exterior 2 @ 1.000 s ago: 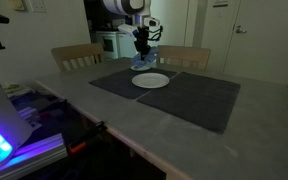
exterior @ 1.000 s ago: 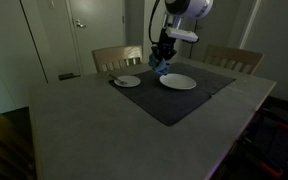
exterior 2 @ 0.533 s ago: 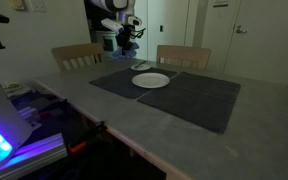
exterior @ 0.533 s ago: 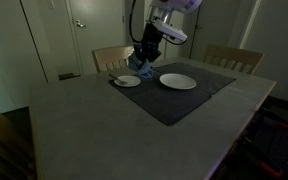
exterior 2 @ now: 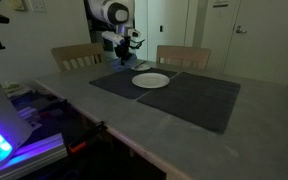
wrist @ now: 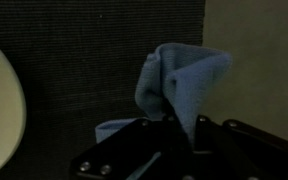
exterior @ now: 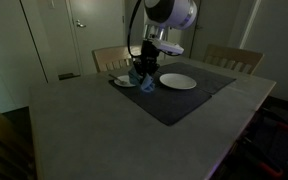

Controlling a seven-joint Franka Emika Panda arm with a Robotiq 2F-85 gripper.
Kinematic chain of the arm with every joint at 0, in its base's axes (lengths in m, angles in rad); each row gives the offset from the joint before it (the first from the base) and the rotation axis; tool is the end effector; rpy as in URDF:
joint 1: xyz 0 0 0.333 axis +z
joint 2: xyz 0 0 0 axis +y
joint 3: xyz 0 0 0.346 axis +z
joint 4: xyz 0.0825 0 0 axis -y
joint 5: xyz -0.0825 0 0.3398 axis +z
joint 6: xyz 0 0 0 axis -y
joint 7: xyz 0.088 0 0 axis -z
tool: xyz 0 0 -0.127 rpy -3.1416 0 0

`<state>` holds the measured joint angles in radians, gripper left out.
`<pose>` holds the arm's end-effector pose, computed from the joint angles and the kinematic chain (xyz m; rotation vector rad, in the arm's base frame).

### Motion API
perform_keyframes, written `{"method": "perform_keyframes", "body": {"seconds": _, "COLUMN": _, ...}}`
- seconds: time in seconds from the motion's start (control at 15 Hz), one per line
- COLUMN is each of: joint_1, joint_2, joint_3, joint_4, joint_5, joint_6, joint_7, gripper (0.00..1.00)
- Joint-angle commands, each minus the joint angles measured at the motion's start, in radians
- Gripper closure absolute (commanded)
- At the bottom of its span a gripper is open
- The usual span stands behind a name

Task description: Pick up the towel and clean the plate

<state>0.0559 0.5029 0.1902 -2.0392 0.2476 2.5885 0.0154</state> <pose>0.5771 0.1372 0.2442 -2.9116 0.0043 -0.0249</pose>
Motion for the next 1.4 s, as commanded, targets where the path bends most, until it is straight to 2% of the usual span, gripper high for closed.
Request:
{"method": "perform_keyframes", "body": {"seconds": 0.0, "joint_1": 0.019, "joint_2": 0.074, "joint_3": -0.019, "joint_4": 0.076, "joint_5": -0.042, "joint_6": -0.011, "joint_7": -0.02, "gripper": 0.98}}
{"method": "perform_keyframes", "body": {"seconds": 0.47, "joint_1": 0.01, "joint_2": 0.139, "joint_3": -0.008, "joint_4": 0.146, "joint_5": -0.064, "joint_6": -0.035, "joint_7": -0.04, "gripper": 0.98}}
{"method": "perform_keyframes", "body": {"seconds": 0.53, "joint_1": 0.009, "joint_2": 0.14, "joint_3": -0.007, "joint_4": 0.149, "joint_5": -0.068, "joint_6": -0.038, "joint_7": -0.048, "gripper": 0.7}}
{"method": "perform_keyframes", "body": {"seconds": 0.73, "joint_1": 0.008, "joint_2": 0.128, "joint_3": -0.006, "joint_4": 0.155, "joint_5": -0.075, "joint_6": -0.057, "joint_7": -0.063, "gripper": 0.52}}
{"method": "perform_keyframes", "body": {"seconds": 1.13, "joint_1": 0.003, "joint_2": 0.073, "joint_3": -0.003, "joint_4": 0.148, "joint_5": -0.067, "joint_6": -0.092, "joint_7": -0.074, "gripper": 0.09}}
{"method": "perform_keyframes", "body": {"seconds": 1.2, "joint_1": 0.002, "joint_2": 0.06, "joint_3": -0.003, "joint_4": 0.143, "joint_5": -0.063, "joint_6": -0.096, "joint_7": -0.073, "gripper": 0.04}}
{"method": "perform_keyframes", "body": {"seconds": 1.33, "joint_1": 0.003, "joint_2": 0.042, "joint_3": -0.002, "joint_4": 0.142, "joint_5": -0.06, "joint_6": -0.109, "joint_7": -0.072, "gripper": 0.0}}
